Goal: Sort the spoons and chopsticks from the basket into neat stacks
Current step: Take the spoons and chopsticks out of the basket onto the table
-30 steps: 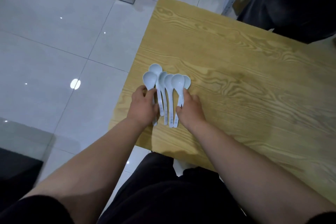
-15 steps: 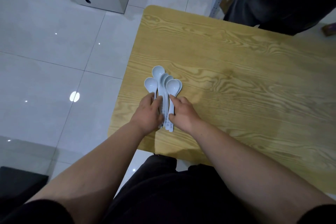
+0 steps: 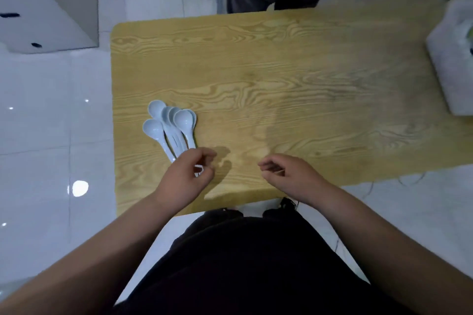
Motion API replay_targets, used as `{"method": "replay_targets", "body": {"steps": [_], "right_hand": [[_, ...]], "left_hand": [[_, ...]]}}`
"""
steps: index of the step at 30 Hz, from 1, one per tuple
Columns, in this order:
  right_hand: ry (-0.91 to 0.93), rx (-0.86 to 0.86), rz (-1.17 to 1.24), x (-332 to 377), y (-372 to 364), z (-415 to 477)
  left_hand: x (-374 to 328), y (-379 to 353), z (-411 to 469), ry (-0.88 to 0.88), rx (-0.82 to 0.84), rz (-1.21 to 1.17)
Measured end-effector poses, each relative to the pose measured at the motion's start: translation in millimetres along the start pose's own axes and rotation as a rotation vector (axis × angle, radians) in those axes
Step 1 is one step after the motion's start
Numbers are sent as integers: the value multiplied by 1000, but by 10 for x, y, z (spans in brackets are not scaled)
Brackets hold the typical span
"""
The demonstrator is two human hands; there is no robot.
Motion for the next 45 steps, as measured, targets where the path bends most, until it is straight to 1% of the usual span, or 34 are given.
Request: {"method": "replay_targets", "body": {"steps": [4,7,10,14,18,21,23,29,32,36,39,43,45], "right_hand": [[-153,-265,168,-623,488,-810],[-226,-453,242,-1092,711,-1377],[-255,-539,315,-1504,833,-1859],[-260,-617,381,-2069,1018,-2340],[-243,-626,396,-2625,1264,-2707],[-210,-648,396,-3020,1500,-2956],[-203,-653,385,-3242,1676,-3085],[-220,-771,487,-3677,2404,-3210],[-221,-791,483,-3821,2781,-3114],[-223,-827,476,-3950,3283,-2986],[-240,-831,459,-4048,3587,-2919],[-260,-814,444,-4233,3892,-2785],[-266,-783,458,-4335,4008,-2713]], "left_hand": [[-526,-565,42,-89,234,9],[-1021,-997,93,-191,338,45],[-1569,-1462,108,-291,389,81],[-2241,-2209,-59,-359,436,99],[-2761,-2982,-343,-385,437,113],[-2999,-3519,-540,-357,436,89],[-3106,-3831,-669,-352,473,123],[-3261,-4315,-824,-354,555,202],[-3338,-4502,-677,-354,579,223],[-3554,-4841,-361,-315,603,178],[-3867,-5112,-106,-338,623,160],[-4422,-5407,329,-418,634,146],[-4664,-5518,563,-421,599,139]]}}
Point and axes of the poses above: each hand's wrist, its own z-axis towards the middle knuckle, its own y-axis out of the back of the hand, x = y × z, the point moved 9 cm from there along z, towards the middle knuckle, and after that the axes turned 5 degrees about -x, right-handed, at the moved point
